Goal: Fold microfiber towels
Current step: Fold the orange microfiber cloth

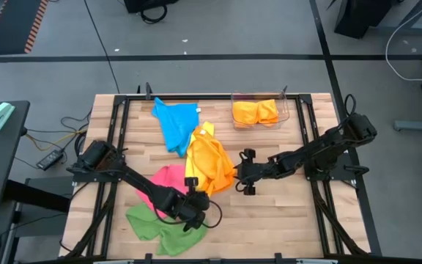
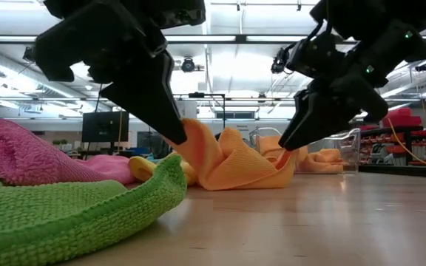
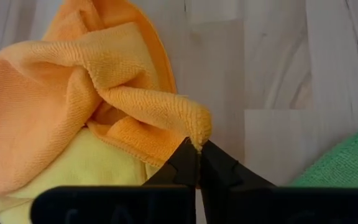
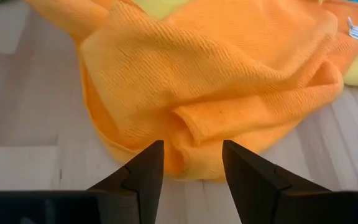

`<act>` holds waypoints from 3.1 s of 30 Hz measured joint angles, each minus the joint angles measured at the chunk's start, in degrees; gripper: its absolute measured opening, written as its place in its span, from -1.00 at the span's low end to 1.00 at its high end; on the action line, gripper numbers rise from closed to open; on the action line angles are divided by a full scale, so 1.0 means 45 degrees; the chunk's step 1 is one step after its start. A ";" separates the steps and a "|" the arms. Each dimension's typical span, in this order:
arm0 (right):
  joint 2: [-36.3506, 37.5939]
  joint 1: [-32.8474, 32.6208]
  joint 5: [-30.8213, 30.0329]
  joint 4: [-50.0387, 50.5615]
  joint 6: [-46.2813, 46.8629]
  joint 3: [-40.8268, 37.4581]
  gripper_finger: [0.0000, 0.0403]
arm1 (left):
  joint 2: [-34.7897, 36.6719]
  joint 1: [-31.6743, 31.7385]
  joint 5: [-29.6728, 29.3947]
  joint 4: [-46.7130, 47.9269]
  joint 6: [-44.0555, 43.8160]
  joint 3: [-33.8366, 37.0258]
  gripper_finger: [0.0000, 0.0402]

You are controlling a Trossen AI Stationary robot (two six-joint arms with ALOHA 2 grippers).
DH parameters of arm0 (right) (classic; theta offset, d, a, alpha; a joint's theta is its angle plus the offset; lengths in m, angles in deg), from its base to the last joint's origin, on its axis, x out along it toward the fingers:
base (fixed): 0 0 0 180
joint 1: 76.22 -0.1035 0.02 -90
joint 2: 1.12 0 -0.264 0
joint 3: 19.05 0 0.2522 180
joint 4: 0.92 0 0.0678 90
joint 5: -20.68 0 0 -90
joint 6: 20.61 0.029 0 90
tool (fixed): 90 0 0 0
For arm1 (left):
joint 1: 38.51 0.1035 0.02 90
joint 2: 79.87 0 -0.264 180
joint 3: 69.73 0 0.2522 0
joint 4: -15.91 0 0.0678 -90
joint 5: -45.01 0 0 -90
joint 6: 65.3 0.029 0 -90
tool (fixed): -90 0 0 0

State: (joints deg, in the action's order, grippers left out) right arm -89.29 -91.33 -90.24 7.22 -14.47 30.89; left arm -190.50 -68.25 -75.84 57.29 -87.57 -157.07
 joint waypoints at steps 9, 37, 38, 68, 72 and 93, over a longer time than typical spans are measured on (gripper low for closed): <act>-0.0997 0.0000 -0.0091 -0.0330 -0.0278 -0.0005 -0.27 | 0.0000 0.0073 -0.0005 -0.0084 -0.0148 0.0000 -0.83; 0.4262 -0.2228 -0.2707 0.5801 0.3676 0.0602 -0.98 | 0.0000 -0.0160 0.0046 -0.1012 0.0456 0.0000 -0.85; 0.4475 -0.2375 -0.2965 0.5793 0.3712 0.0602 -0.98 | 0.0005 -0.0160 0.0039 -0.1186 0.0646 0.0000 -0.81; 0.6808 -0.7601 -0.3585 0.6642 0.3027 0.5913 -0.98 | 0.0384 -0.0971 -0.1447 0.6091 0.2291 -0.7724 -0.95; 0.6808 -0.7893 -0.4158 0.8177 0.3399 0.6230 -0.98 | 0.0364 -0.0894 -0.1690 0.6663 0.2542 -0.8018 -0.90; 0.7014 -0.4590 -0.8788 1.3898 0.2558 0.6672 -0.98 | 0.0698 0.2440 -0.3887 0.8156 0.2915 -0.8484 -0.85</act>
State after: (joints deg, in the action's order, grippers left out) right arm -57.73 -111.99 -129.78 69.76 -2.96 60.92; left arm -187.36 -57.27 -93.33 93.99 -74.45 -195.25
